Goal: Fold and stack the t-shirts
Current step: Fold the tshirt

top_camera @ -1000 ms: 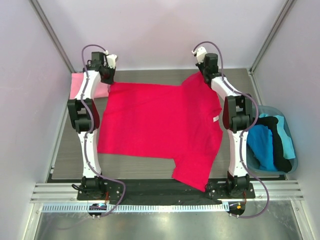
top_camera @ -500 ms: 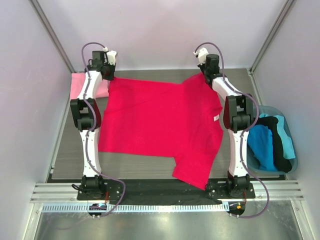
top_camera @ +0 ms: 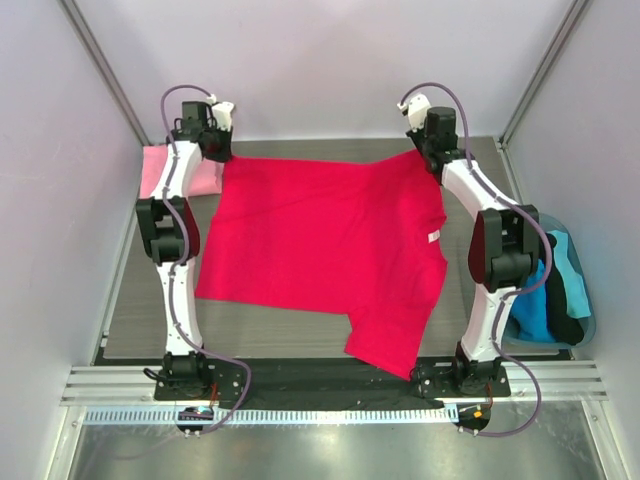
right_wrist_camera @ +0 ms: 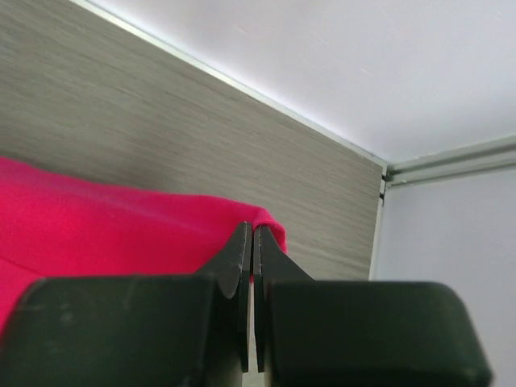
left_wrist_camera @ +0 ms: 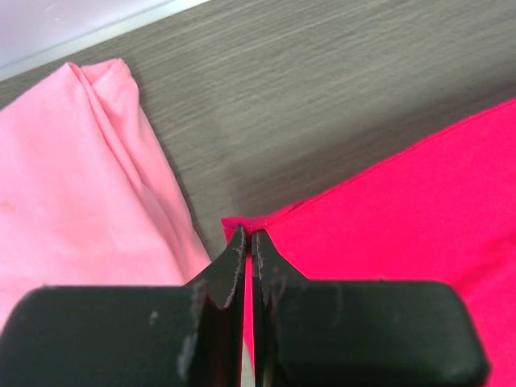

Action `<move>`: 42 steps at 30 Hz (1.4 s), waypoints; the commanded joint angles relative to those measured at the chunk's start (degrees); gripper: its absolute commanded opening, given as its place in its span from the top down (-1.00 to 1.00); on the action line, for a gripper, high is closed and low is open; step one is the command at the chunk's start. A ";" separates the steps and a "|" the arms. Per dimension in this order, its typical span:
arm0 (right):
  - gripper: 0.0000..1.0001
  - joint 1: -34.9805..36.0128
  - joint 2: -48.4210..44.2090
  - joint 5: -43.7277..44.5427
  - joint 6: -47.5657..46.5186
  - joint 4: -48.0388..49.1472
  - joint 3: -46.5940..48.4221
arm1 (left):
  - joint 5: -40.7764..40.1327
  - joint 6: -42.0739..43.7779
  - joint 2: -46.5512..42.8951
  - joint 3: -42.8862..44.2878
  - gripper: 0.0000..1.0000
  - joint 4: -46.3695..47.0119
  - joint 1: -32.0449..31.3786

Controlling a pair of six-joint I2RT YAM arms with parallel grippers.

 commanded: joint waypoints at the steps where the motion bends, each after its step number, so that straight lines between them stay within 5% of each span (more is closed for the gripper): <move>1: 0.98 -0.35 -7.10 -0.09 0.24 0.04 -3.74 | 2.38 0.25 -8.31 -1.94 1.00 0.26 0.81; 20: 0.98 0.80 -25.83 -3.34 4.36 -6.81 -22.98 | 6.34 2.62 -23.18 -22.33 1.00 1.84 3.00; 42: 0.98 2.20 -38.13 -8.09 8.67 -11.57 -37.49 | 5.02 4.47 -27.48 -31.74 0.99 2.46 4.59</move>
